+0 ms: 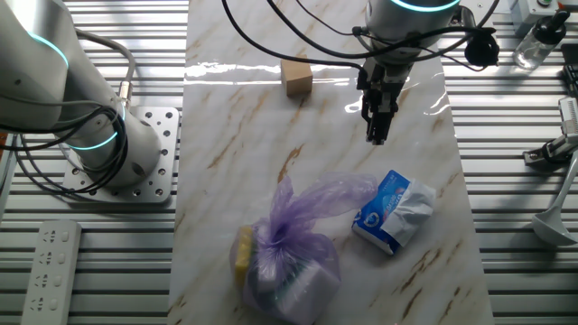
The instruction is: Pick up a bag of things
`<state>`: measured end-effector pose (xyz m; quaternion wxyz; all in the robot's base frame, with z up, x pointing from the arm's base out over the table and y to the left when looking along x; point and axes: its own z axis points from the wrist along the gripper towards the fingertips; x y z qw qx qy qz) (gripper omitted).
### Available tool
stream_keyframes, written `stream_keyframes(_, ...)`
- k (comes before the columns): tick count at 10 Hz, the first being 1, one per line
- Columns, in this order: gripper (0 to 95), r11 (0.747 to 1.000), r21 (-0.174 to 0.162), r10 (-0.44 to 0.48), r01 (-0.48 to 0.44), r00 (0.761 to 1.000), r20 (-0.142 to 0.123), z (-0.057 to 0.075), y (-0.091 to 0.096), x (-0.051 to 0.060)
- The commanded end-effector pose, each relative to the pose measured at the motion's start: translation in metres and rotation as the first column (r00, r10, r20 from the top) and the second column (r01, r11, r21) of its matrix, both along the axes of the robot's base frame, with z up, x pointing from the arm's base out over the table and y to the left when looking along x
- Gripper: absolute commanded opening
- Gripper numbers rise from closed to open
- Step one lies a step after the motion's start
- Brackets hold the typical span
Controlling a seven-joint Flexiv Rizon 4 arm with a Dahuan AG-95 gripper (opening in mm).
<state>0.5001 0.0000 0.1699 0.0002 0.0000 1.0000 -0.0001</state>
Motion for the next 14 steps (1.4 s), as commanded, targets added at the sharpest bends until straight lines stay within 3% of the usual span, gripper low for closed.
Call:
stream_keyframes(1, 95.0, 1.0, 0.0, 0.0, 0.0, 1.0, 0.0, 0.0001, 0.0, -0.0001)
stream_keyframes(2, 0.0, 0.986, 0.042, 0.162, -0.162, 0.987, 0.022, 0.0001, 0.0, -0.0001)
stream_keyframes(6, 0.0, 0.986, 0.017, 0.164, -0.164, 0.986, 0.009, 0.0002, 0.0, -0.0001)
stream_keyframes(14, 0.0, 0.99, 0.019, 0.138, -0.138, 0.99, -0.018, 0.0007, 0.0004, 0.0)
